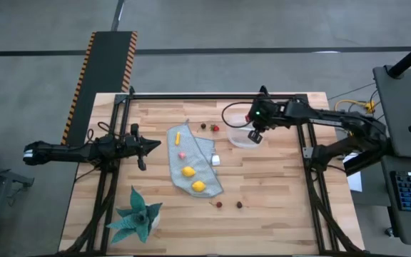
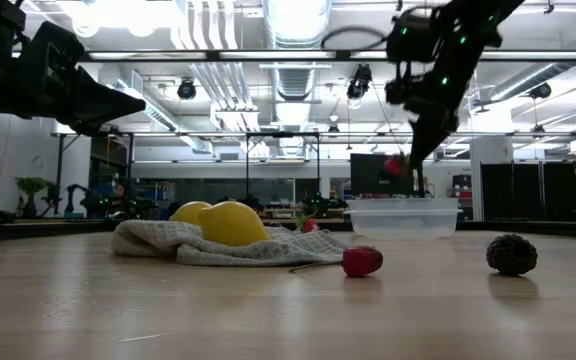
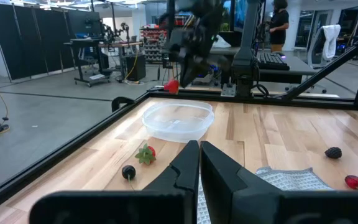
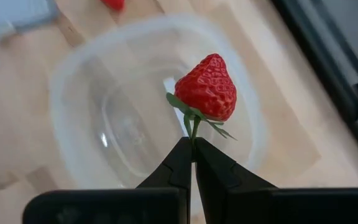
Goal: Pick and placing Produce into tupperware
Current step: Put the bottom red strawberry into the transparent bin
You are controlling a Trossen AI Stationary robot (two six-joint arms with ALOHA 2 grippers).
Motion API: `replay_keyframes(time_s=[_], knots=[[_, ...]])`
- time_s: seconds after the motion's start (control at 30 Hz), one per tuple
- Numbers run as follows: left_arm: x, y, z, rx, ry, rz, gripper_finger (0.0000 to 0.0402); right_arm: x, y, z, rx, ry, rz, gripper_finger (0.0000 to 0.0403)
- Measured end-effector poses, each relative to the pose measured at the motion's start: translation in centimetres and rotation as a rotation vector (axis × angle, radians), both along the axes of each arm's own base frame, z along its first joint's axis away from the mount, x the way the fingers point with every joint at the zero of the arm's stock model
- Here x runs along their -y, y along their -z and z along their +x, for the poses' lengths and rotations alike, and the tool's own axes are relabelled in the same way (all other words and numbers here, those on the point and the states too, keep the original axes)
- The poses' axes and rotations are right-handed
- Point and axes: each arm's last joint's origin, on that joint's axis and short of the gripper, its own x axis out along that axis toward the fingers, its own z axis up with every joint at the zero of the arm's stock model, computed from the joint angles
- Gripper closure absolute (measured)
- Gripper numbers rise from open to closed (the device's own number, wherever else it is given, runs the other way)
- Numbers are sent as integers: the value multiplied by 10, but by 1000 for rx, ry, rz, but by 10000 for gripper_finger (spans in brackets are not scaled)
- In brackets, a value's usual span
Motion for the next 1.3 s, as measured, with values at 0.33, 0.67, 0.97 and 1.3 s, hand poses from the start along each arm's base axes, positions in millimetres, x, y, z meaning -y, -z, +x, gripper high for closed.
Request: replay_keyframes(time_s=[0.33, 0.67, 0.97, 1.3], knots=[[0, 0, 0, 0, 0, 0, 402, 21, 50, 13, -179, 55, 84, 394], [0, 0, 0, 0, 0, 0, 402, 31, 62, 16, -201, 75, 93, 394], [0, 0, 0, -3, 0, 0, 402, 39, 62, 12, -198, 97, 92, 394], [0, 1, 0, -9, 0, 0, 402, 40, 61, 11, -197, 96, 90, 394]])
